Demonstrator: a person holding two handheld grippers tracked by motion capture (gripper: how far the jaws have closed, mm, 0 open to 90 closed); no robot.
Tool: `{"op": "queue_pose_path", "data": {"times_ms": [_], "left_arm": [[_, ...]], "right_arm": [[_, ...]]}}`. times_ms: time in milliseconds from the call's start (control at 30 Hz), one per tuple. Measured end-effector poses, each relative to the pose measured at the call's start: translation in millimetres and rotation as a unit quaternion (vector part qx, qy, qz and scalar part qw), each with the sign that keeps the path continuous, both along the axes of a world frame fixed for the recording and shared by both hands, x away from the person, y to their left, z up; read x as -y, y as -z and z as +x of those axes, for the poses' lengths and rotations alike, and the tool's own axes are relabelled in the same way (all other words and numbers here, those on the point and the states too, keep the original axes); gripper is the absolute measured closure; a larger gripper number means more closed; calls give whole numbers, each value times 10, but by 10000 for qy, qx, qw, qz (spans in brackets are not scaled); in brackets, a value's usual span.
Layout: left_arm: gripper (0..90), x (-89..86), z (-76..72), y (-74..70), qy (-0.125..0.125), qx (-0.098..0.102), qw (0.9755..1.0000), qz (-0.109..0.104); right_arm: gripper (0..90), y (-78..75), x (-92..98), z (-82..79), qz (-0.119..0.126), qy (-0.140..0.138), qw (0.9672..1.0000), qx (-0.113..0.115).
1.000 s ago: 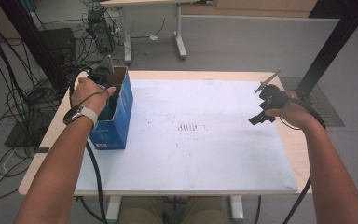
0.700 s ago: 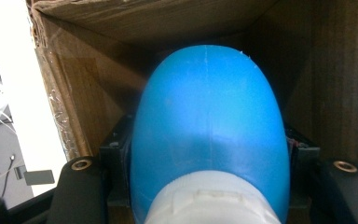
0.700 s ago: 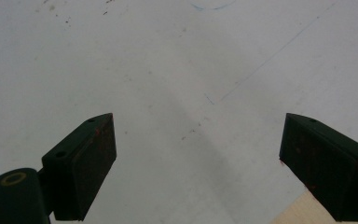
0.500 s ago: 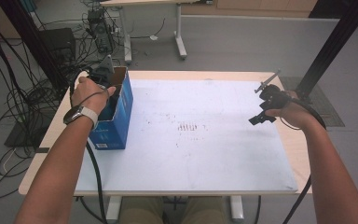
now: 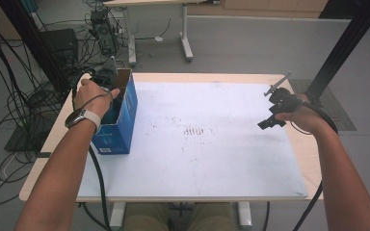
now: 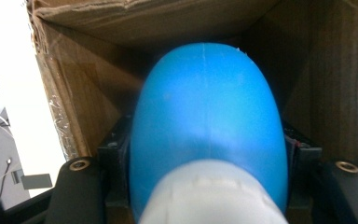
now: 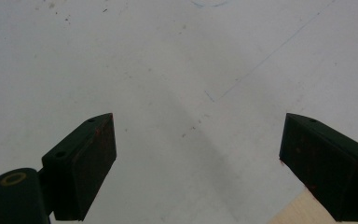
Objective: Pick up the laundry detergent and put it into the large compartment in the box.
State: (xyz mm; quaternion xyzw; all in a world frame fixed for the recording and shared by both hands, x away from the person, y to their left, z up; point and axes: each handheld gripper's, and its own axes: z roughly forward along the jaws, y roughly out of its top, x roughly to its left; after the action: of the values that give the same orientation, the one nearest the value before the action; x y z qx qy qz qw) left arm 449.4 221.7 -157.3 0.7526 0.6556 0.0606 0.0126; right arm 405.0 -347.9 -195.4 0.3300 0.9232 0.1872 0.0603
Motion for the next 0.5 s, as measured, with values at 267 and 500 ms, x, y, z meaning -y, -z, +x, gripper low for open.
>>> {"op": "queue_pose_path", "data": {"times_ms": [267,500], "left_arm": [[300,-13,-16,2,14,42,10000,-67],[283,-32,-25,-13,21,54,9999,-111]], "right_arm": [[107,-1,3,-6,0,-7,10000,4],[107,-9,8,-15,15,3,10000,11]]}}
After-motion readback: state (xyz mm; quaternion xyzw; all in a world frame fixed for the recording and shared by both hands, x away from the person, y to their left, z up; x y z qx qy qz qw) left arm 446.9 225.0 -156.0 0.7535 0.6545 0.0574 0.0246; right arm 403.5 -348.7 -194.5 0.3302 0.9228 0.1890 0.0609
